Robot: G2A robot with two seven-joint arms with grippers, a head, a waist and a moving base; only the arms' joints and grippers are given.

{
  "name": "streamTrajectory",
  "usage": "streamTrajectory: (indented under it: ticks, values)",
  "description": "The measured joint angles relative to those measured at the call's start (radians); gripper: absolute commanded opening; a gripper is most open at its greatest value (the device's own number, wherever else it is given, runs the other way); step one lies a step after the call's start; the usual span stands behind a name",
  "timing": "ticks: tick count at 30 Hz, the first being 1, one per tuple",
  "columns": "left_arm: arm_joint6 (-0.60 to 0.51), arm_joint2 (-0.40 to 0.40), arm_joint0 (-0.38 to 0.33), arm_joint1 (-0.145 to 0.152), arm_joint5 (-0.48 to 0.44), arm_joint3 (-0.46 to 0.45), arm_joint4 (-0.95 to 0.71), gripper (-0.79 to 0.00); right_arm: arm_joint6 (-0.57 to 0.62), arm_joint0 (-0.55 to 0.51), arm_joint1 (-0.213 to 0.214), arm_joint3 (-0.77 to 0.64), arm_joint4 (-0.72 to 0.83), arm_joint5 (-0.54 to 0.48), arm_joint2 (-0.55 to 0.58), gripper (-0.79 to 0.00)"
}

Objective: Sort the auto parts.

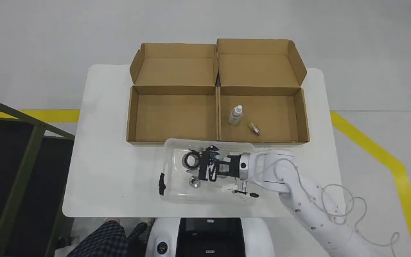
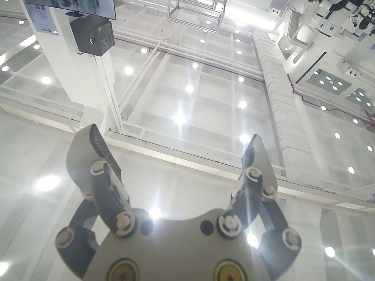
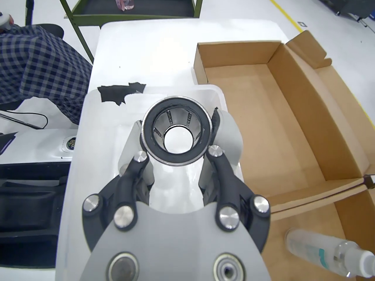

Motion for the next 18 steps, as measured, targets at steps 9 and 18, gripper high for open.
streamTrajectory:
  ticks: [9,18]
  values:
    - [0.0,0.0,0.0,0.0,0.0,0.0,0.0,0.0,-0.073,-0.054,0.024,-0.071,0.05,-0.032,0.128,-0.785]
    - [0.0,0.0,0.0,0.0,0.0,0.0,0.0,0.0,-0.152,-0.121,0.048,-0.136,0.107,-0.058,0.276,-0.785]
